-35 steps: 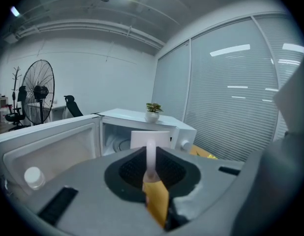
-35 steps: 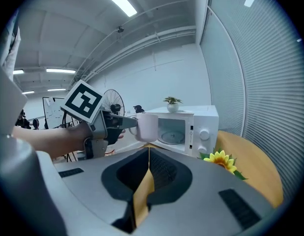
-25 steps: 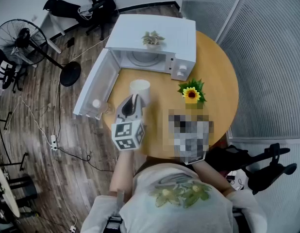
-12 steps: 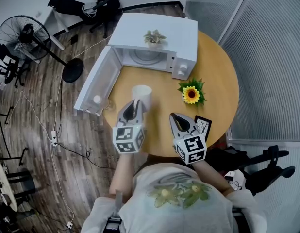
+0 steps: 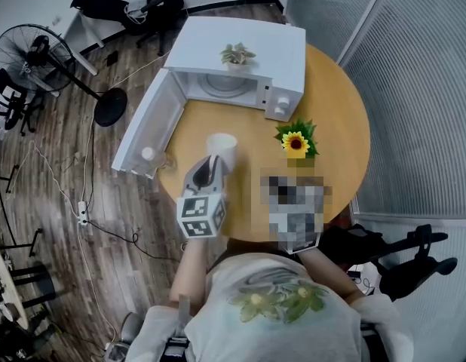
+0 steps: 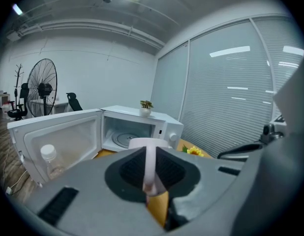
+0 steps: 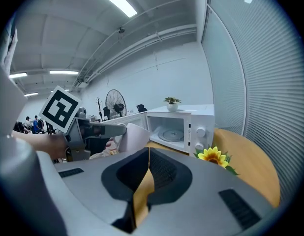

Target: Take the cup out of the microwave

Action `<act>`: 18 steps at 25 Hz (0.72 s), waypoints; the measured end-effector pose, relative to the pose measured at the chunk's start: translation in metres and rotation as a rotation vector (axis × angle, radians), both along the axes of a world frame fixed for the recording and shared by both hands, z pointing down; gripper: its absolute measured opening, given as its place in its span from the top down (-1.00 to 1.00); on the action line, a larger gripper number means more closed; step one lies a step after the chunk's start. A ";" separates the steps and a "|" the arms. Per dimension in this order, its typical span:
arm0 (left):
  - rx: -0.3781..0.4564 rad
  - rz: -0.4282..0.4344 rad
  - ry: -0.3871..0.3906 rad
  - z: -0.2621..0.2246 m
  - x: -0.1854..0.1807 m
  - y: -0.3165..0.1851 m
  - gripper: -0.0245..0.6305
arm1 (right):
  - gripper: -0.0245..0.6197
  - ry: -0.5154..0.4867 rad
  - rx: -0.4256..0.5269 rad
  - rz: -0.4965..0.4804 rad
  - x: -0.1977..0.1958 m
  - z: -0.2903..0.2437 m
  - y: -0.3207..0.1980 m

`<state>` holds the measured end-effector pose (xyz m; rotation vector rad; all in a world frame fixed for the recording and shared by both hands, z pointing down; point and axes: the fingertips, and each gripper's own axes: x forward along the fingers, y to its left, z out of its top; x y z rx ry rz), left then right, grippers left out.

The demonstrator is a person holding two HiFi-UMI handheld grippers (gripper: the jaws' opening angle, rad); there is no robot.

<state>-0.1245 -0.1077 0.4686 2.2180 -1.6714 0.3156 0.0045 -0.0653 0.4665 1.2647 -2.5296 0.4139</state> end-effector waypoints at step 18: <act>-0.164 0.059 -0.015 0.070 0.017 0.005 0.79 | 0.87 0.012 -0.040 0.017 0.007 0.016 -0.004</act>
